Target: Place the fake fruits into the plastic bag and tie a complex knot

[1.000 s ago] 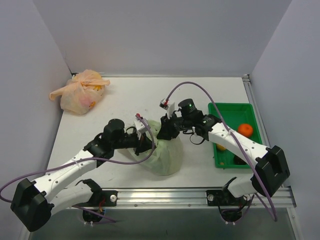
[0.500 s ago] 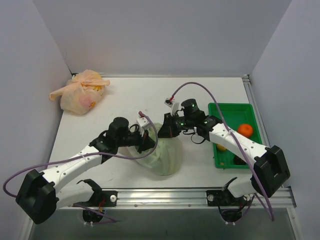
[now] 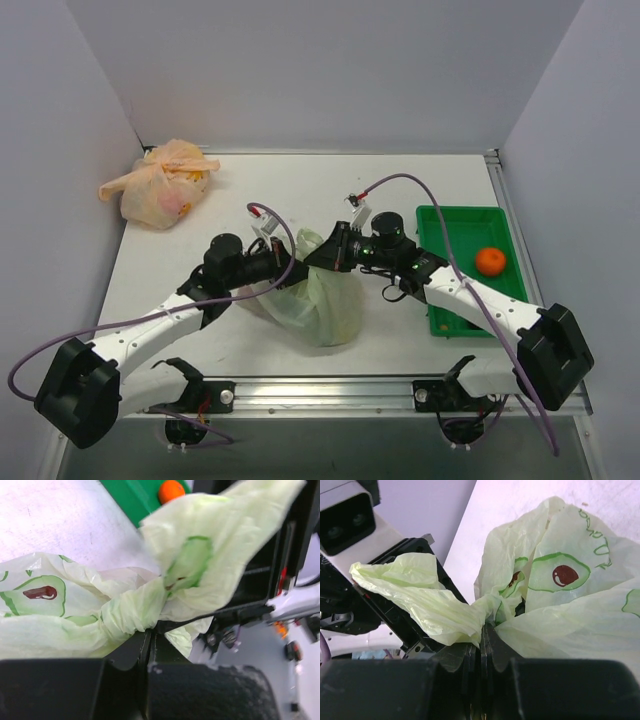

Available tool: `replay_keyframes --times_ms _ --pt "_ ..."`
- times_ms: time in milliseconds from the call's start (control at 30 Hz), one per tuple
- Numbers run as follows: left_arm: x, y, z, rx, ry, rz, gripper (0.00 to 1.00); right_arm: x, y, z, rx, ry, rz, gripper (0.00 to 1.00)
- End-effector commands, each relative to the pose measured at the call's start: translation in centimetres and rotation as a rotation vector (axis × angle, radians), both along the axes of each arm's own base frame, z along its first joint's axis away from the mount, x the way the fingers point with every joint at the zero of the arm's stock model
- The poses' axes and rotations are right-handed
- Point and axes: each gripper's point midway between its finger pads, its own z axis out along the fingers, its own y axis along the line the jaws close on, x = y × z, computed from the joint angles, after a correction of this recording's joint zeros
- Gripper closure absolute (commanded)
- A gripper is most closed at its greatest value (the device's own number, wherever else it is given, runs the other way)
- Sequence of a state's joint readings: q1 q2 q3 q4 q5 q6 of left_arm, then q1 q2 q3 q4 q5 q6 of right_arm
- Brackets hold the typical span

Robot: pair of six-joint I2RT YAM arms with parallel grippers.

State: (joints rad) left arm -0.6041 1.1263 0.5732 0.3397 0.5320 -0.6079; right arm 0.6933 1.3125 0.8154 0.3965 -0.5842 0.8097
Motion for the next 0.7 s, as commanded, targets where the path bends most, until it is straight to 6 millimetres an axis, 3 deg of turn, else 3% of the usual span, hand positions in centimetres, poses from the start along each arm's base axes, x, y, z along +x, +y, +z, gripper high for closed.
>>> replay_keyframes --times_ms 0,233,300,400,467,533,633,667 --pt "1.7 0.3 3.2 -0.147 0.071 0.108 1.00 -2.8 2.7 6.4 0.183 -0.117 0.066 1.00" --pt "2.5 1.1 4.1 -0.214 0.125 0.156 1.00 -2.8 4.9 10.0 0.214 -0.218 0.058 1.00" --pt "3.8 1.8 7.0 -0.250 0.019 0.125 1.00 -2.8 5.5 11.3 0.231 -0.250 0.069 1.00" --pt "5.1 2.9 9.4 -0.262 -0.013 0.053 1.00 -3.5 6.2 13.6 0.258 -0.310 0.095 1.00" --pt "5.9 3.1 10.7 -0.278 -0.004 0.033 1.00 -3.5 6.5 13.8 0.256 -0.310 0.097 1.00" --pt "5.3 2.8 11.3 -0.294 0.014 0.010 1.00 -3.8 6.8 14.1 0.263 -0.307 0.097 1.00" --pt "3.7 1.6 10.3 -0.319 0.116 -0.009 1.00 -4.0 7.3 13.2 0.244 -0.286 0.098 1.00" --pt "3.2 1.3 9.1 -0.324 0.149 -0.008 1.00 -4.0 7.6 12.4 0.229 -0.272 0.097 1.00"
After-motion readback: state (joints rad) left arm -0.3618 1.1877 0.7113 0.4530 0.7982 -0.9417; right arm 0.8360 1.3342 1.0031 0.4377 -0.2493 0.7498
